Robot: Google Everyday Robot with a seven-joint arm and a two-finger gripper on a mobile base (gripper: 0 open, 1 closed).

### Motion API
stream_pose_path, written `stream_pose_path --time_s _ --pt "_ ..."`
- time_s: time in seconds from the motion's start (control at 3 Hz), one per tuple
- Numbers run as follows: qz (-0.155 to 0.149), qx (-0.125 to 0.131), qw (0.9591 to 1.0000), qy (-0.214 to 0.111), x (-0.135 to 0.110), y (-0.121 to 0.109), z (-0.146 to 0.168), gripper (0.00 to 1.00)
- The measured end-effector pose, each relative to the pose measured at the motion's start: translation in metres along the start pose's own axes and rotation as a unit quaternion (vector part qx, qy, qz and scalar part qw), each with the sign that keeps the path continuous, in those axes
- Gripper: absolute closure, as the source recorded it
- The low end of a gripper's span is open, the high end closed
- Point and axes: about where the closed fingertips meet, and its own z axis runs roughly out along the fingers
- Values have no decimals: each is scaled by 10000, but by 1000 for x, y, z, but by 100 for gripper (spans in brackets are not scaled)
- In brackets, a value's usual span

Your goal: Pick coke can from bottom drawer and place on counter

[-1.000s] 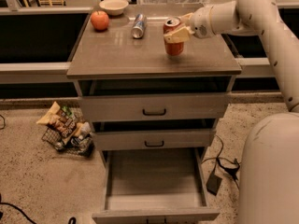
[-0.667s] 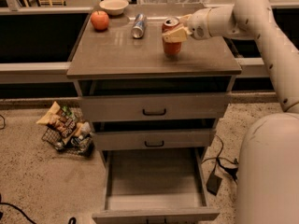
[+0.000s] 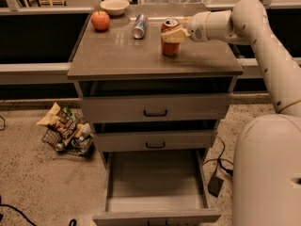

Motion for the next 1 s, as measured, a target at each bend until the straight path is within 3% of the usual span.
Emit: stream_pose_path --time_s 1.0 --pt "69 -95 9999 -36 5 -2 5 8"
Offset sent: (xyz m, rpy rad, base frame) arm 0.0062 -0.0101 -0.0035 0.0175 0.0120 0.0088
